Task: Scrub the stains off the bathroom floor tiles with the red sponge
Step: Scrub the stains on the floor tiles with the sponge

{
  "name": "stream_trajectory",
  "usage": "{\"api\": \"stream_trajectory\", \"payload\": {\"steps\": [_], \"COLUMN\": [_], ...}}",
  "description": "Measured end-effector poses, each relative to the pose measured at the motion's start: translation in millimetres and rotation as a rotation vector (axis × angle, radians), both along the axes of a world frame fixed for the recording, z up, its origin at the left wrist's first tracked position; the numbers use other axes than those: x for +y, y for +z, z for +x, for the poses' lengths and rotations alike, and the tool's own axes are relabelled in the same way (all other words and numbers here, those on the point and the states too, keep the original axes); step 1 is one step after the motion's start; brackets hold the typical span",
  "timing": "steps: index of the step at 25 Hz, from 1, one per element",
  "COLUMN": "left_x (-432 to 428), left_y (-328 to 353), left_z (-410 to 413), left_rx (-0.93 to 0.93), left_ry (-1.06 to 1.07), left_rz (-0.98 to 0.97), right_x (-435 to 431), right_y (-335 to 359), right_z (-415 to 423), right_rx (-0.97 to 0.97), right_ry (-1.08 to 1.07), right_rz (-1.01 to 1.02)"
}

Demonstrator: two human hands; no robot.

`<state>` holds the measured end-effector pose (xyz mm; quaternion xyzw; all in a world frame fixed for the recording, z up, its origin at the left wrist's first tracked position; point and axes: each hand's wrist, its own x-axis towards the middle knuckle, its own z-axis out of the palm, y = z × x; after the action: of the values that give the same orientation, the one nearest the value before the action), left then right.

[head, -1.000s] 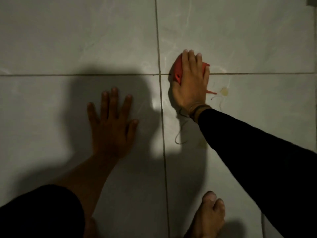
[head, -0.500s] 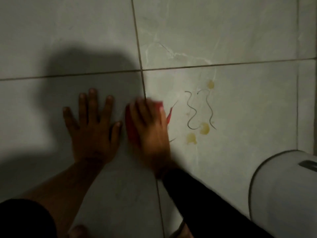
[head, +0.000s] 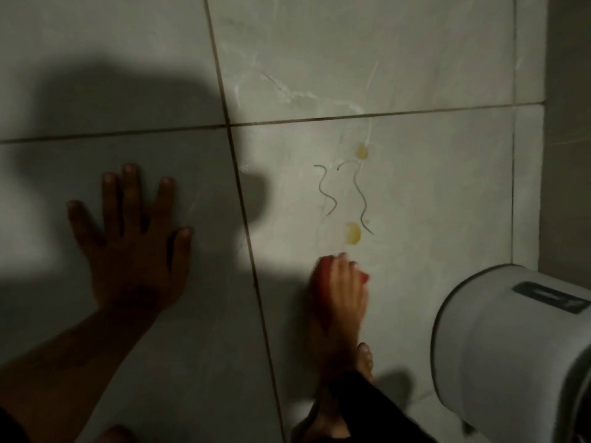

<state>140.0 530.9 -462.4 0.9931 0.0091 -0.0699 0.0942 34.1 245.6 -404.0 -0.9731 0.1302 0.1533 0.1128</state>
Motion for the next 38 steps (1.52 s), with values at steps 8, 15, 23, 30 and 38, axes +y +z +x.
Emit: {"api": "stream_trajectory", "payload": {"steps": [8, 15, 23, 30, 38], "left_x": [-2.5, -3.1, -3.2, -2.7, -4.4], "left_y": [3.4, 4.4, 1.2, -0.1, 11.9], "left_z": [-0.6, 1.1, 0.3, -1.5, 2.4], "left_rx": [0.017, 0.011, 0.015, -0.004, -0.024], "left_ry": [-0.002, -0.023, -0.007, -0.005, -0.029], "left_rz": [-0.023, -0.042, -0.006, 0.028, 0.025], "right_x": [-38.9, -48.8, -58.8, -60.9, 1.8], "right_y": [-19.3, -27.9, -18.4, -8.1, -14.9], "right_z": [80.6, 209.6, 202.0, 106.6, 123.9], "right_rx": [-0.072, -0.239, -0.17, -0.046, -0.037], "right_ry": [0.041, -0.129, -0.243, 0.299, 0.53], "right_rz": [0.054, -0.028, -0.042, -0.002, -0.049]}}
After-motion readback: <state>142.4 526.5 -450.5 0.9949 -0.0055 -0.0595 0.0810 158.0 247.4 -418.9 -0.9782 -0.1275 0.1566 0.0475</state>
